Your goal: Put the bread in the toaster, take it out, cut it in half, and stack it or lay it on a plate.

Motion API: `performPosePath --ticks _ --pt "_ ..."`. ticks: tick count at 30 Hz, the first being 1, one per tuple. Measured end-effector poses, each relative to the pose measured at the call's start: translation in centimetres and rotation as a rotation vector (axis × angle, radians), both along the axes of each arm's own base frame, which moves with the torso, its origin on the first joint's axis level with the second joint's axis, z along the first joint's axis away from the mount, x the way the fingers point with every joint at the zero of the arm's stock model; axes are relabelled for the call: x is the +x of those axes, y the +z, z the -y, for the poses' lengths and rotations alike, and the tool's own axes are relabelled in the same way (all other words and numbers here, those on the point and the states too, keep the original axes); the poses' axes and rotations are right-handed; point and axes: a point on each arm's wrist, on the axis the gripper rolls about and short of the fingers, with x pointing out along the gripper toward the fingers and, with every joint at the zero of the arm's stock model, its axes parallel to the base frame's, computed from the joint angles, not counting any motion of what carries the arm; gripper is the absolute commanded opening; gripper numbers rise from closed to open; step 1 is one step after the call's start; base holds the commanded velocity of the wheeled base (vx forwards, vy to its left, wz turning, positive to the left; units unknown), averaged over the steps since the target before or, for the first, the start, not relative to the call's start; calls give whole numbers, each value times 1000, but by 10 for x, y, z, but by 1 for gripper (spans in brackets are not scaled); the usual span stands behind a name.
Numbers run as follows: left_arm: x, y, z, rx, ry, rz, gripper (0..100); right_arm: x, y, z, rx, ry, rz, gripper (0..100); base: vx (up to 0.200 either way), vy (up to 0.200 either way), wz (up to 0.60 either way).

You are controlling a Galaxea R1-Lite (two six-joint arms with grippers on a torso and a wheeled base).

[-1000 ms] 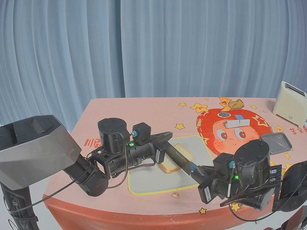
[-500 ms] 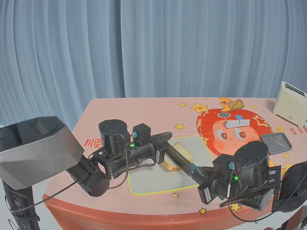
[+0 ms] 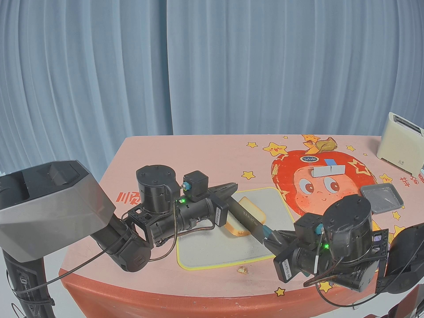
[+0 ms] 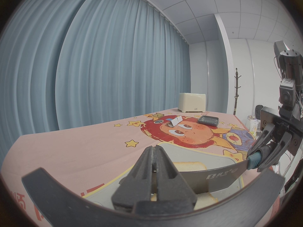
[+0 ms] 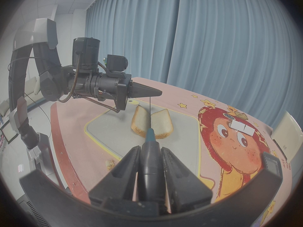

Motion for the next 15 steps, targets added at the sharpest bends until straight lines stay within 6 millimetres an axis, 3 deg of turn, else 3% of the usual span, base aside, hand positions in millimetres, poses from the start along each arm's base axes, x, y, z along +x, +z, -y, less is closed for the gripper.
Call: performPosePath --ticks 15 --pt "3 2 -2 -5 9 8 0 -2 -3 0 -11 5 -8 0 0 0 0"
